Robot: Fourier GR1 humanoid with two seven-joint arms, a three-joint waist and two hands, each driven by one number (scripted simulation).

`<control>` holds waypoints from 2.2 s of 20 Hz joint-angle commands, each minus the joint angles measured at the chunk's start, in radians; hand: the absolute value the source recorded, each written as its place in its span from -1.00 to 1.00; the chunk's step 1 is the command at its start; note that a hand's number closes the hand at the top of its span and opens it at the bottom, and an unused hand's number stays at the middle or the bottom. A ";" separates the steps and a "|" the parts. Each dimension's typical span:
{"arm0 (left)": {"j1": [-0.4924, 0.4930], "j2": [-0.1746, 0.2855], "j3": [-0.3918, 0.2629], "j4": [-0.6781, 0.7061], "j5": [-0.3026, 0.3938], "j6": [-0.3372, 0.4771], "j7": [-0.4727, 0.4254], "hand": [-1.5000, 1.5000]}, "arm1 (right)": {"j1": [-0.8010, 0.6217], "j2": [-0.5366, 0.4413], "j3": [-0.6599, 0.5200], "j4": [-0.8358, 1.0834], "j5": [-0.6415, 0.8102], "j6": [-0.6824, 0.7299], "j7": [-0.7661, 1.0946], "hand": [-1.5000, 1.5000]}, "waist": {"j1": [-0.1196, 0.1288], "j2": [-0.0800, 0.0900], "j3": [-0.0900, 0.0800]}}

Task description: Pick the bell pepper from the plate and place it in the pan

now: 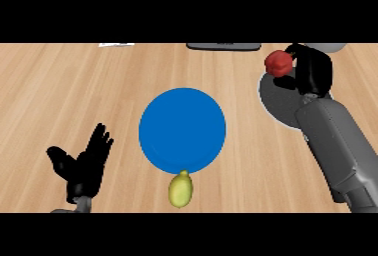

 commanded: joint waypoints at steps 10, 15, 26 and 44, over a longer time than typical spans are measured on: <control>-0.023 -0.036 -0.047 -0.021 -0.036 0.003 0.009 0.00 | -0.169 -0.126 -0.144 0.537 -0.053 0.041 -0.242 -1.00 | 0.051 0.022 0.003; -0.003 -0.016 -0.031 -0.044 -0.017 -0.020 0.018 0.00 | -0.160 -0.111 -0.209 0.557 -0.107 -0.057 -0.376 -1.00 | 0.065 0.027 0.005; -0.001 -0.013 -0.003 -0.029 -0.018 -0.007 0.008 0.00 | -0.177 -0.141 -0.575 0.524 -0.543 0.264 -0.695 -1.00 | 0.030 0.016 0.005; 0.055 -0.046 0.023 -0.063 -0.048 0.012 0.038 0.00 | 0.082 -0.238 -0.588 0.452 -0.705 0.828 -0.906 -1.00 | -0.034 -0.016 -0.002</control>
